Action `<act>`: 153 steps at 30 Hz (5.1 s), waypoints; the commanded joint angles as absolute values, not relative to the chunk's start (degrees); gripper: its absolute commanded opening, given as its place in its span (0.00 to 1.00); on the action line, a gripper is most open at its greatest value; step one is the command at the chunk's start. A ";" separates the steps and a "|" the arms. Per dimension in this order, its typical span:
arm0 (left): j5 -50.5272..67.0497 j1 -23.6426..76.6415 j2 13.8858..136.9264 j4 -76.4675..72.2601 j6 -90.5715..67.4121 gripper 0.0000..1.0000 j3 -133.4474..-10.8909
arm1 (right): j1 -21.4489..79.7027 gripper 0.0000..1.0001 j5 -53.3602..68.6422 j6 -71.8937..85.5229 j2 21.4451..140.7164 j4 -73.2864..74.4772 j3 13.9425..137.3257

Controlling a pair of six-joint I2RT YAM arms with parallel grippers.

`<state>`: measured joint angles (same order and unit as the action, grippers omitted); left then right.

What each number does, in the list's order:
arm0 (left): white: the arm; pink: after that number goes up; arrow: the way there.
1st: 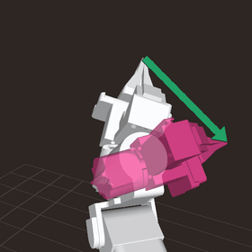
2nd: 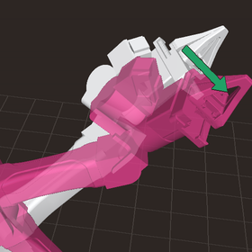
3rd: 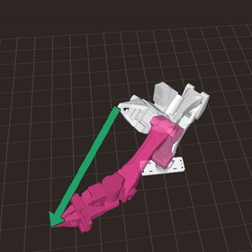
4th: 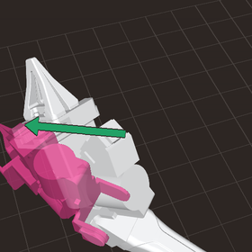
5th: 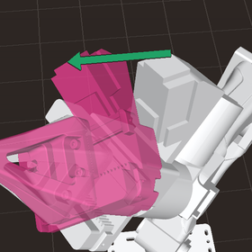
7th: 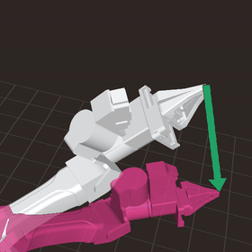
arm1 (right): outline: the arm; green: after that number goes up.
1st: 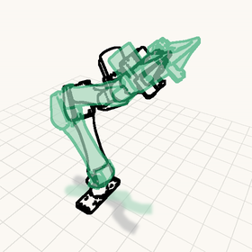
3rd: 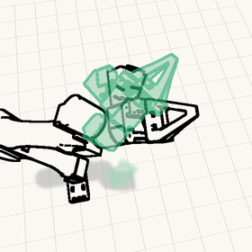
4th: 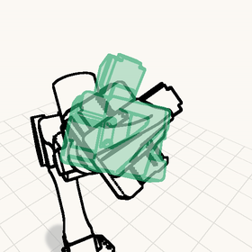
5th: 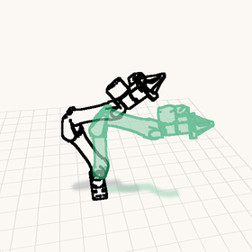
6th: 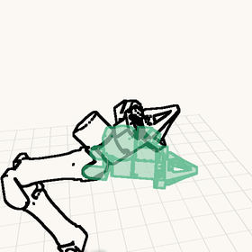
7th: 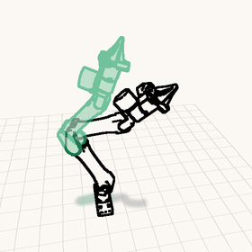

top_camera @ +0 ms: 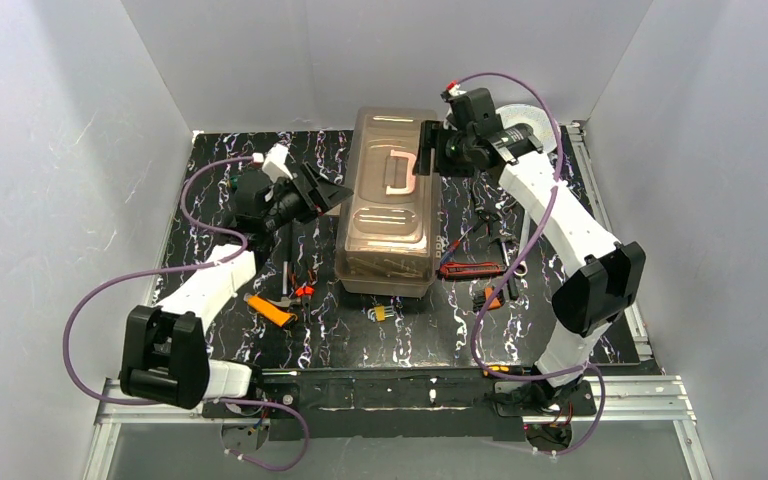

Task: Pack the tool kit

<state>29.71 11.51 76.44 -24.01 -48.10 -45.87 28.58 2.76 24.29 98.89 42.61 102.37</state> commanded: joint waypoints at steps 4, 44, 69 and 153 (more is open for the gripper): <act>22.97 17.55 71.82 -4.09 -32.32 0.80 -60.15 | 30.94 0.72 -10.47 20.65 101.01 47.41 110.70; 23.57 35.29 122.74 45.77 -29.66 0.77 -124.22 | 15.92 0.77 3.97 33.73 77.21 25.09 79.06; 54.76 23.94 108.19 -25.28 -70.02 0.64 -87.99 | 16.51 0.69 34.47 43.55 89.19 16.12 85.40; 10.75 19.37 88.88 18.22 -25.60 0.64 -60.66 | 10.15 0.01 45.26 39.54 101.72 34.28 111.45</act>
<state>13.54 18.70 86.85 13.30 -28.08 -59.02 11.25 38.50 40.12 105.19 41.06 108.92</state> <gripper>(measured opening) 0.668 0.101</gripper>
